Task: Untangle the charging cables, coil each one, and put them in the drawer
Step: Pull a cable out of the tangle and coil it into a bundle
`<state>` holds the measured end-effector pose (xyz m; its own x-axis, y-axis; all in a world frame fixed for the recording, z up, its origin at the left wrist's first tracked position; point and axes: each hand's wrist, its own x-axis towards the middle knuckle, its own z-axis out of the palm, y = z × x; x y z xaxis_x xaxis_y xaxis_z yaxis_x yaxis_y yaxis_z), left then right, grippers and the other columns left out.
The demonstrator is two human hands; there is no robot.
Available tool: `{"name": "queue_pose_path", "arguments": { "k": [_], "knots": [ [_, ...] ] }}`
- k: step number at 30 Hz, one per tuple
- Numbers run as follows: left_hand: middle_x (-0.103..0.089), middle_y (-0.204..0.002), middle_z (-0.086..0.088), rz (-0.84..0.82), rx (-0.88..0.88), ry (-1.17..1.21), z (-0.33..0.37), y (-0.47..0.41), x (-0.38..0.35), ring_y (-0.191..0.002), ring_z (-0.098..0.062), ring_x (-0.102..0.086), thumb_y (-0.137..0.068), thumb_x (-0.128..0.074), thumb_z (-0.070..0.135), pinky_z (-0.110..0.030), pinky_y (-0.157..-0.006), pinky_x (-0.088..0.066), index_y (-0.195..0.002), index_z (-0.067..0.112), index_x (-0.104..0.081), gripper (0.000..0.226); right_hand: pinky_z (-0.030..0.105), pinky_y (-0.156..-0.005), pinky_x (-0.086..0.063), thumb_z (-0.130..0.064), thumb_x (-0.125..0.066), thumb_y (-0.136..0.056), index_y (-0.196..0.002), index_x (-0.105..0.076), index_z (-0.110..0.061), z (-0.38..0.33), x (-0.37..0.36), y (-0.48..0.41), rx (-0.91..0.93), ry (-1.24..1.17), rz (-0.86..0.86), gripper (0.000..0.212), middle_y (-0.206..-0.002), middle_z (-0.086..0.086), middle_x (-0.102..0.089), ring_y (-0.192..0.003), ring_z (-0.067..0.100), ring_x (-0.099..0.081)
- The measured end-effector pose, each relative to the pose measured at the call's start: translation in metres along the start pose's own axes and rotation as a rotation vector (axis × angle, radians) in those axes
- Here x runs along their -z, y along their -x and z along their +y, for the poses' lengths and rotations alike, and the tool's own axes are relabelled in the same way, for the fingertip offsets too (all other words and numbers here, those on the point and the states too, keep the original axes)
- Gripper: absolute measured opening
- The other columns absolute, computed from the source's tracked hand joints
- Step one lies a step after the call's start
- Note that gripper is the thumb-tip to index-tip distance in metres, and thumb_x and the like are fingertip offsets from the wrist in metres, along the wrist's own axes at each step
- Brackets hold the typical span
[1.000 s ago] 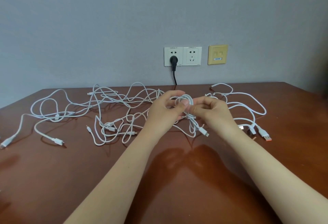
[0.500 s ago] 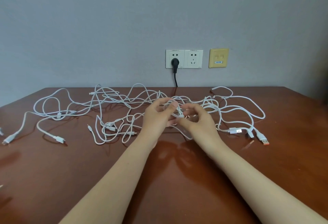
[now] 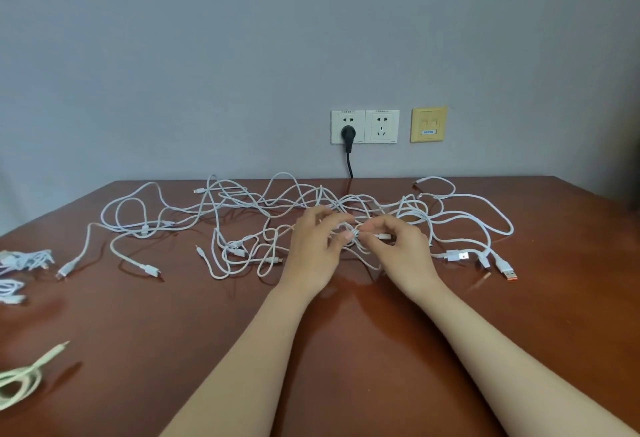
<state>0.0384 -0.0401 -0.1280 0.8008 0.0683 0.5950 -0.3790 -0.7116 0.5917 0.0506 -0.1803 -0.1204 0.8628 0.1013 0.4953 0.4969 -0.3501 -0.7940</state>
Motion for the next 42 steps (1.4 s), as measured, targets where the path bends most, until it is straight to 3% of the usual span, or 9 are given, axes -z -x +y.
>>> {"name": "queue_pose_path", "arguments": {
  "k": [3, 7, 12, 16, 22, 27, 30, 34, 42],
  "knots": [
    [-0.052, -0.126, -0.004, -0.013, -0.119, -0.142, 0.003, 0.007, 0.001, -0.121, -0.019, -0.041, -0.088, -0.062, 0.016, -0.017, -0.095, -0.016, -0.115, 0.022, -0.067, 0.028, 0.010, -0.064, -0.042, -0.008, -0.064, -0.084, -0.073, -0.059, -0.031, -0.003, 0.002, 0.004, 0.006, -0.024, 0.000, 0.025, -0.077, -0.017, -0.064, -0.072, 0.005, -0.060],
    [-0.062, -0.114, -0.005, 0.053, -0.159, -0.234, 0.000, 0.016, 0.010, -0.111, -0.027, -0.052, -0.081, -0.063, 0.018, -0.030, -0.093, -0.026, -0.105, 0.020, -0.071, 0.025, 0.008, -0.064, -0.040, -0.009, -0.065, -0.084, -0.071, -0.057, -0.033, -0.012, 0.000, 0.012, 0.044, 0.005, -0.038, 0.028, -0.074, -0.019, -0.063, -0.070, -0.008, -0.055],
    [-0.063, -0.104, 0.004, 0.044, -0.224, -0.386, 0.002, 0.023, 0.034, -0.103, -0.015, -0.049, -0.079, -0.063, 0.022, -0.022, -0.083, -0.024, -0.102, 0.022, -0.069, 0.024, 0.005, -0.065, -0.037, -0.007, -0.067, -0.080, -0.075, -0.060, -0.024, -0.025, -0.011, 0.017, 0.103, 0.055, -0.045, 0.019, -0.079, -0.015, -0.063, -0.072, -0.002, -0.055],
    [-0.052, -0.126, 0.008, -0.037, -0.240, -0.452, -0.005, 0.024, 0.067, -0.124, -0.013, -0.039, -0.093, -0.053, 0.026, -0.021, -0.096, -0.017, -0.121, 0.024, -0.059, 0.029, 0.006, -0.066, -0.038, -0.009, -0.069, -0.079, -0.075, -0.059, -0.027, -0.037, -0.027, 0.024, 0.138, 0.035, -0.066, 0.021, -0.081, -0.014, -0.062, -0.072, -0.003, -0.055],
    [-0.057, -0.119, 0.006, -0.148, -0.254, -0.495, -0.018, 0.028, 0.124, -0.118, -0.014, -0.043, -0.089, -0.059, 0.025, -0.021, -0.096, -0.022, -0.116, 0.021, -0.063, 0.027, 0.010, -0.059, -0.038, -0.009, -0.068, -0.077, -0.069, -0.054, -0.035, -0.065, -0.064, 0.034, 0.136, 0.020, -0.120, 0.031, -0.072, -0.010, -0.063, -0.061, 0.000, -0.051],
    [-0.061, -0.110, 0.002, -0.186, -0.186, -0.520, -0.031, 0.039, 0.178, -0.108, -0.016, -0.049, -0.087, -0.062, 0.018, -0.027, -0.096, -0.031, -0.110, 0.017, -0.066, 0.023, 0.017, -0.059, -0.039, -0.015, -0.067, -0.078, -0.070, -0.056, -0.029, -0.094, -0.102, 0.039, 0.160, 0.013, -0.217, 0.020, -0.063, -0.013, -0.059, -0.058, 0.003, -0.051],
    [-0.061, -0.105, 0.001, -0.214, -0.105, -0.521, -0.042, 0.051, 0.205, -0.103, -0.017, -0.050, -0.086, -0.063, 0.015, -0.025, -0.089, -0.035, -0.107, 0.017, -0.067, 0.021, 0.016, -0.059, -0.037, -0.017, -0.068, -0.080, -0.071, -0.057, -0.028, -0.110, -0.124, 0.045, 0.166, 0.012, -0.299, 0.018, -0.065, -0.012, -0.057, -0.060, 0.000, -0.049],
    [-0.061, -0.101, 0.005, -0.257, -0.010, -0.556, -0.057, 0.068, 0.232, -0.102, -0.014, -0.051, -0.084, -0.066, 0.016, -0.027, -0.087, -0.037, -0.103, 0.020, -0.068, 0.020, 0.010, -0.061, -0.037, -0.011, -0.068, -0.080, -0.078, -0.063, -0.020, -0.125, -0.152, 0.056, 0.121, -0.046, -0.412, 0.011, -0.067, -0.016, -0.054, -0.057, -0.007, -0.048],
    [-0.058, -0.099, 0.004, -0.347, 0.182, -0.589, -0.077, 0.084, 0.282, -0.102, -0.015, -0.052, -0.082, -0.066, 0.013, -0.029, -0.089, -0.040, -0.104, 0.020, -0.069, 0.023, 0.014, -0.057, -0.035, -0.010, -0.065, -0.081, -0.081, -0.066, -0.021, -0.149, -0.200, 0.068, 0.088, -0.078, -0.521, 0.011, -0.064, -0.013, -0.053, -0.057, 0.002, -0.045]
  ]
}}
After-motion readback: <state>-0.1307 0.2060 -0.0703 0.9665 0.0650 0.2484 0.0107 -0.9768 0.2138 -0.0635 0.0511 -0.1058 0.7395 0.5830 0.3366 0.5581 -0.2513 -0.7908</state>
